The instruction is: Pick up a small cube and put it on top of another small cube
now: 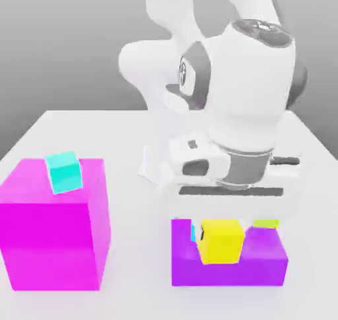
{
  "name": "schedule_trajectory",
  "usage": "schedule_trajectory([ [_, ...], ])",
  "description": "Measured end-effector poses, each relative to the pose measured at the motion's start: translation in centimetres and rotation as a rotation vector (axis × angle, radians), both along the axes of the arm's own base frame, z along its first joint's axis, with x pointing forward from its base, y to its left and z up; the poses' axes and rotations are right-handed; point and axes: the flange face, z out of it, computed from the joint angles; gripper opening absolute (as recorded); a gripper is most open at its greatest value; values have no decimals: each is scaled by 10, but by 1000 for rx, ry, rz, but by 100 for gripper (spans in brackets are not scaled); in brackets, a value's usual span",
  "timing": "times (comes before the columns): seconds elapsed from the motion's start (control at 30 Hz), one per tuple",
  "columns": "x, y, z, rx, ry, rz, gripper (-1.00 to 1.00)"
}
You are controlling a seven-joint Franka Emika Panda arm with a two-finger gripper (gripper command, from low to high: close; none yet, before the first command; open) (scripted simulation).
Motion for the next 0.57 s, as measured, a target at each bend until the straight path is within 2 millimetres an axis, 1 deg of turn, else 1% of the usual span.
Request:
schedule_trajectory([
  [0.07, -12, -38, 25, 5, -9, -150, -100],
  [0.13, -29, -75, 50, 17, -19, -302, -100],
  [0.2, -52, -114, 74, 37, -30, -463, -100],
  [0.3, -94, -167, 107, 78, -48, -706, -100],
  [0.33, -103, -177, 107, 87, -51, -751, -100],
  [0.37, -107, -181, 99, 93, -53, -774, -100],
  [0.43, -111, -185, 73, 96, -54, -791, -100],
  [0.47, -112, -185, 61, 97, -54, -794, 100],
  [0.57, -112, -185, 61, 97, -54, -794, 100],
])
